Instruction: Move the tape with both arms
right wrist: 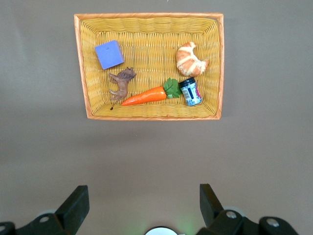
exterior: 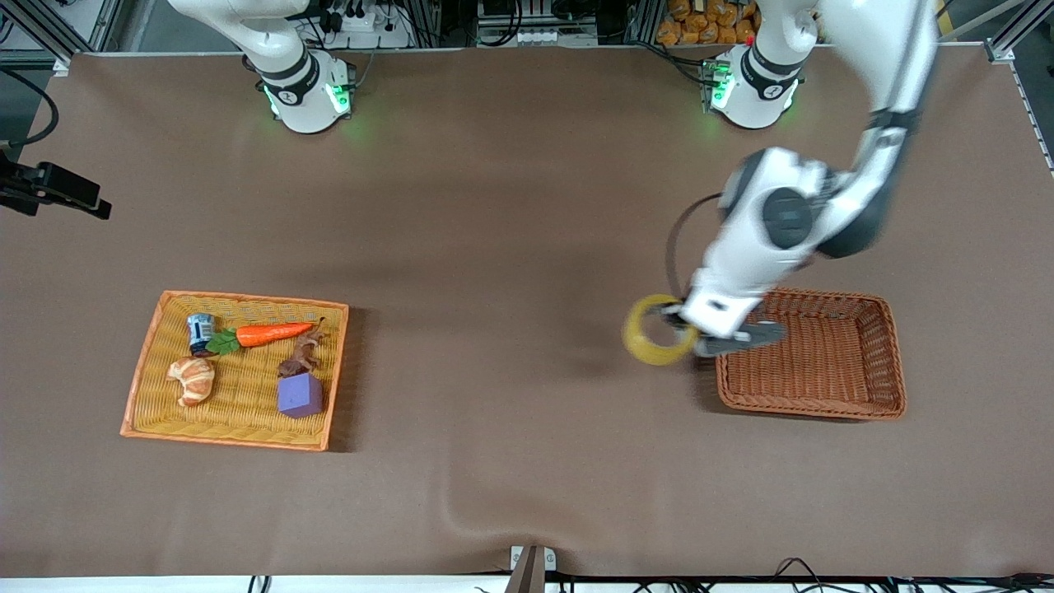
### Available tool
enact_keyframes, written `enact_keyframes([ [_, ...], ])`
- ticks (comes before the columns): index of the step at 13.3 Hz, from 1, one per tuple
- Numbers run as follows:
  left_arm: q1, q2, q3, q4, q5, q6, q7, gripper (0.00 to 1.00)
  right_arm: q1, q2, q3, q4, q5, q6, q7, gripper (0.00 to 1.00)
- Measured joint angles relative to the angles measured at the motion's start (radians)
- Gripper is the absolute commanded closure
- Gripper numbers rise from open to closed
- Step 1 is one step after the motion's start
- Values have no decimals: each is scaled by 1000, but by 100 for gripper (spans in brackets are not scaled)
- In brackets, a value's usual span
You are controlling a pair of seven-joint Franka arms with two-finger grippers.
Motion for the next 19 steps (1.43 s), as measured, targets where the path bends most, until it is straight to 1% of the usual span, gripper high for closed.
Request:
enact_keyframes([
  [2,133,-17,2,-4,0,-51,174,100,0,-6,-3,0,0,9,-48,0],
  [3,185,-5,2,-9,0,-53,242,100,0,-7,-6,-1,0,17,-62,0],
  [5,263,45,3,-7,0,-46,320,100,0,-7,-12,-1,0,24,-76,0],
  [6,287,80,3,3,0,-41,337,59,0,-7,-13,-1,0,26,-79,0],
  [7,297,114,4,19,0,-36,341,1,0,-7,-12,-1,0,30,-81,0],
  [9,298,165,0,59,0,-28,341,0,1,-8,-7,-1,0,41,-83,0],
  [10,296,172,-2,78,0,-28,341,0,2,-8,-4,-1,0,44,-83,0],
  [13,302,148,-3,157,0,-48,343,0,3,-8,-4,-1,-3,44,-83,0],
  [15,303,97,-8,245,0,-168,351,0,-20,-8,-14,-2,-3,44,-105,0],
  [17,300,36,-17,356,0,-339,351,0,-40,-8,-17,-3,-4,44,-132,0],
  [19,300,-26,-19,425,0,-459,351,0,-38,-8,-8,-3,-3,44,-134,0],
])
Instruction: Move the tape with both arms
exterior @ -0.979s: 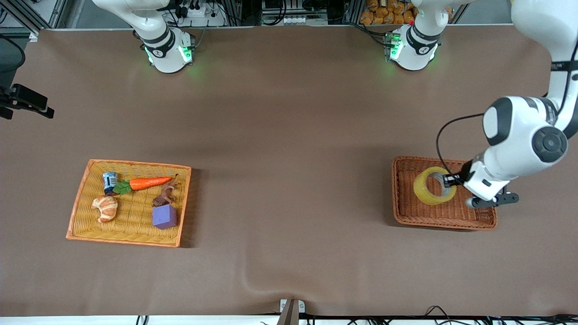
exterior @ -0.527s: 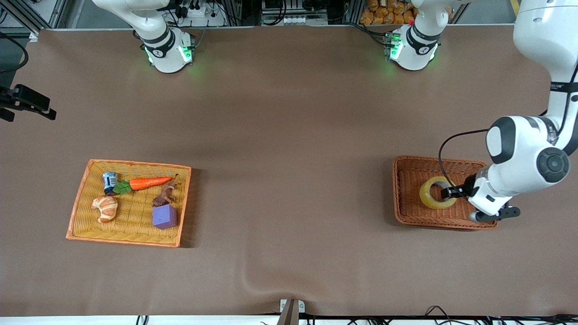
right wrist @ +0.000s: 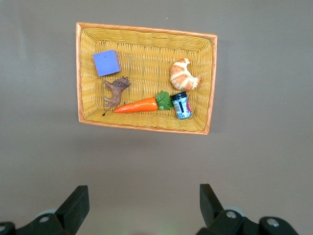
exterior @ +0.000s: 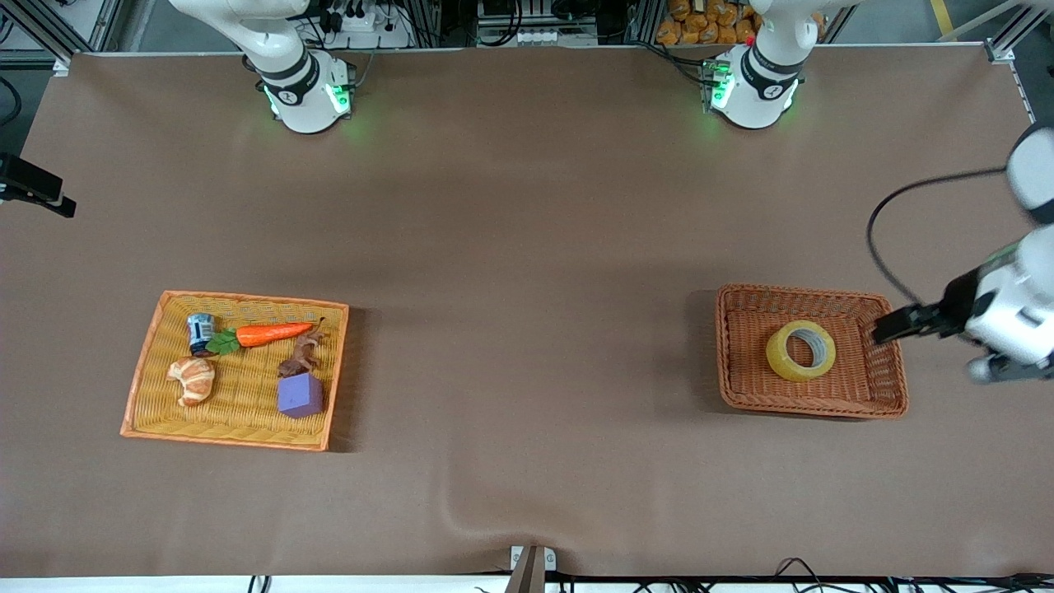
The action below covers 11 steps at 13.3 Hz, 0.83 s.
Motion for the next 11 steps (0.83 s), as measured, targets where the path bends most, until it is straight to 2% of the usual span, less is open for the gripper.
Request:
enact_keyframes([
  [8,-19,-173,3,9,0,-186,0,0,21,0,12,0,0,-1,0,0],
  [11,-131,-228,102,-26,0,-214,0,0,21,0,12,0,0,-1,0,0],
])
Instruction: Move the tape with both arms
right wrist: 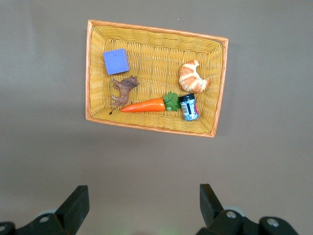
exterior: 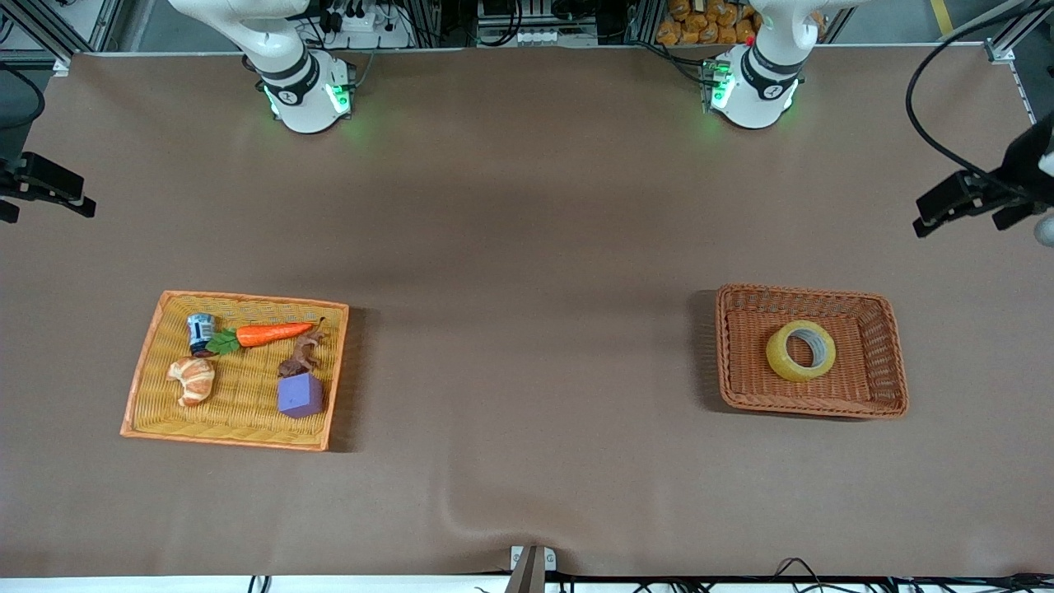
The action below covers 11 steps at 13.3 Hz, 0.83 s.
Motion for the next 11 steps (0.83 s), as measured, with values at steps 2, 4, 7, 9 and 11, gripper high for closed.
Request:
enact_keyframes([
  [2,-27,-11,37,-14,0,-2,0,0,0,0,0,0,0,0,-1,0],
  [4,-27,-11,42,-22,-8,-12,0,0,0,0,0,0,0,0,-1,0],
  [7,-28,-16,44,-39,-27,-18,0,0,0,0,0,0,0,0,-2,0],
  [9,-28,-24,44,-55,-28,-18,5,0,0,0,0,0,0,0,-2,0],
  [11,-33,-33,45,-61,-28,-18,34,0,0,0,0,0,0,0,-3,0],
])
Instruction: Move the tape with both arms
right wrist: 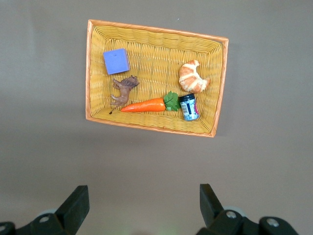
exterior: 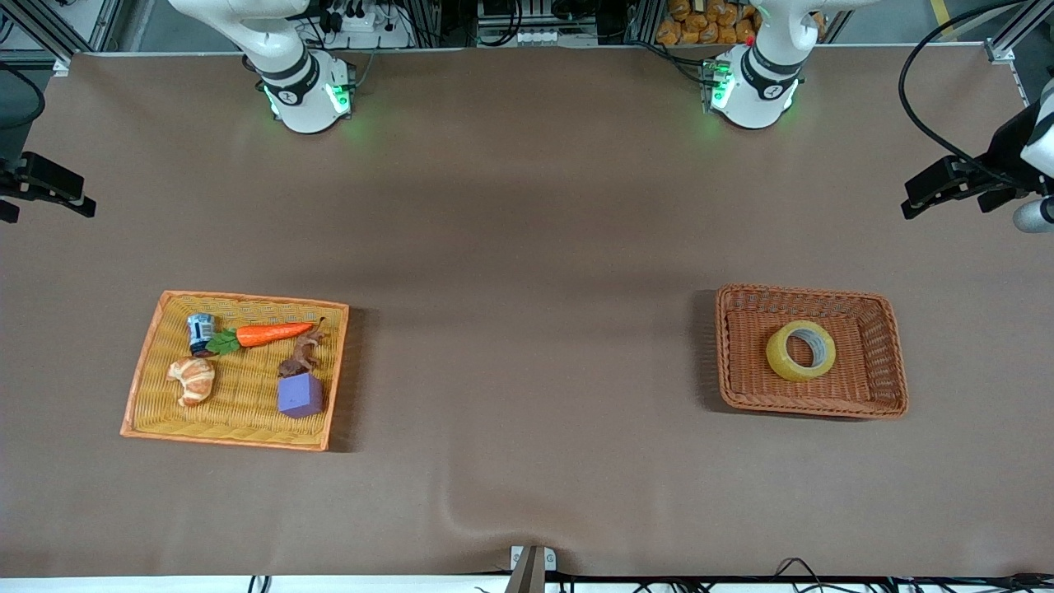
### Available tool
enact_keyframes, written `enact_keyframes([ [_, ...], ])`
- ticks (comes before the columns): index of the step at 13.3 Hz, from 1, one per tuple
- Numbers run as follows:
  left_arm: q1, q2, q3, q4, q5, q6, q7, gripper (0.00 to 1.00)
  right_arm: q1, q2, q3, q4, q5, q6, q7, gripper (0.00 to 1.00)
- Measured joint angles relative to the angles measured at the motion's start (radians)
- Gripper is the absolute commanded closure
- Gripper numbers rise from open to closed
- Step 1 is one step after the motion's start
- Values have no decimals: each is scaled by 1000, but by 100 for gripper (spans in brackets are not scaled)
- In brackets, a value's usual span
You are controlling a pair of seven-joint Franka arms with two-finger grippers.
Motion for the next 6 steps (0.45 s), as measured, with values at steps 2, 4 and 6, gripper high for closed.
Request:
enact_keyframes([
  [2,-6,-5,2,-2,0,0,28,0,1,0,0,0,0,-1,-1,0],
  [4,-7,-6,7,-3,0,0,43,0,5,0,1,0,0,-1,-1,0],
  [6,-7,-6,15,-3,0,0,57,0,9,0,1,-1,0,-3,-1,0],
])
